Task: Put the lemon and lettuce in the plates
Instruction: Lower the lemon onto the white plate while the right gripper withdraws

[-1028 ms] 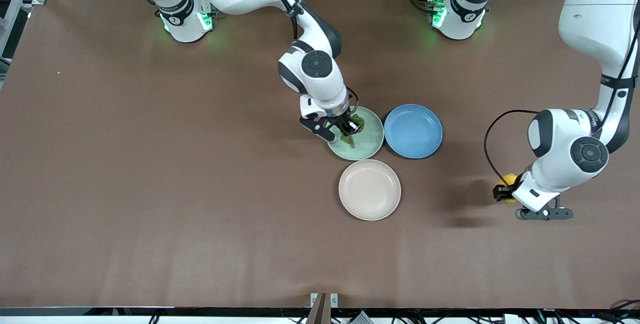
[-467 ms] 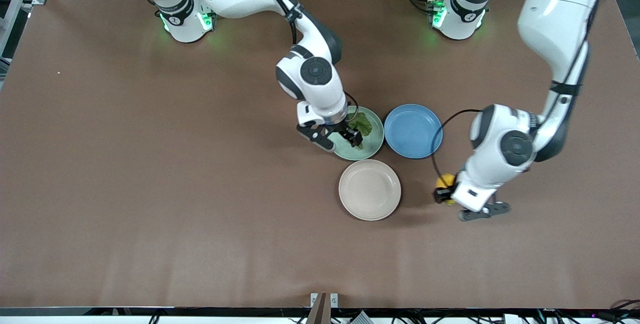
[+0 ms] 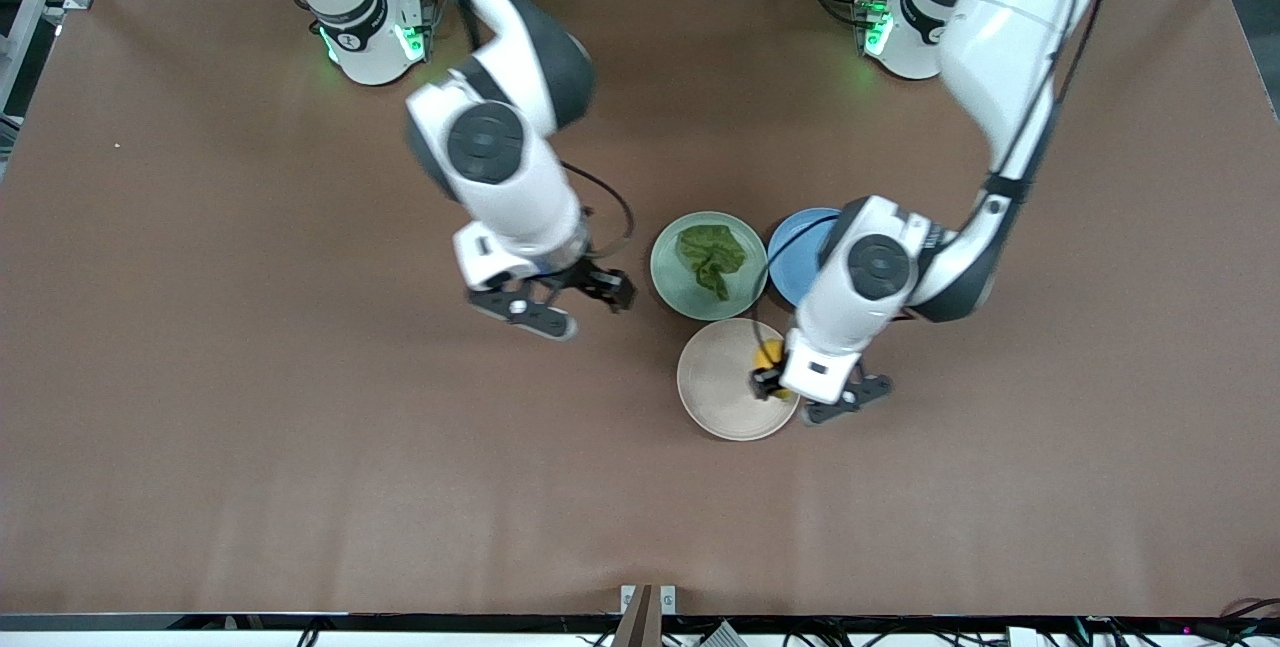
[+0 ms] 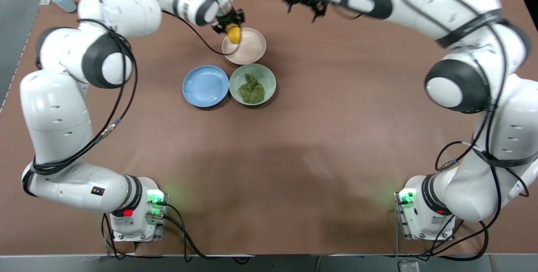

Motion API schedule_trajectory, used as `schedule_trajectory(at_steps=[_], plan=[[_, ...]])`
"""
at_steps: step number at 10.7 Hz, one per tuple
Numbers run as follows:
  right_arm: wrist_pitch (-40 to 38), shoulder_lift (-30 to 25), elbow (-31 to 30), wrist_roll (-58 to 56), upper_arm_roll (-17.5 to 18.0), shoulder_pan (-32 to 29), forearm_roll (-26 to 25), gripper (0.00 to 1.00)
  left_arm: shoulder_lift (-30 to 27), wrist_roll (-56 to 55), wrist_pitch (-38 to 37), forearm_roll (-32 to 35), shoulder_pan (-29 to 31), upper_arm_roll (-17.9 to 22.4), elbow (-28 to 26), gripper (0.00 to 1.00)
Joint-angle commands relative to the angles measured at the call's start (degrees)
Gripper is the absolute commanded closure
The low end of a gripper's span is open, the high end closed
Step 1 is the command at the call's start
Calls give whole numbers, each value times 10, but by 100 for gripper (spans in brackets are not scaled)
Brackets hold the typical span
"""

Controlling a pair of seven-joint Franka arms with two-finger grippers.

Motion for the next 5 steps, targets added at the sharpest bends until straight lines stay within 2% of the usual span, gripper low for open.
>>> schedule_trajectory(at_steps=[1, 2, 5], plan=[[-63, -64, -19, -101, 9, -64, 1, 0, 35, -25, 37, 0, -34, 31, 26, 56], [-82, -79, -19, -143, 8, -93, 1, 0, 35, -19, 38, 8, -36, 35, 26, 1], [-126, -112, -19, -265, 5, -164, -8, 0, 22, -19, 38, 26, -26, 35, 25, 0]])
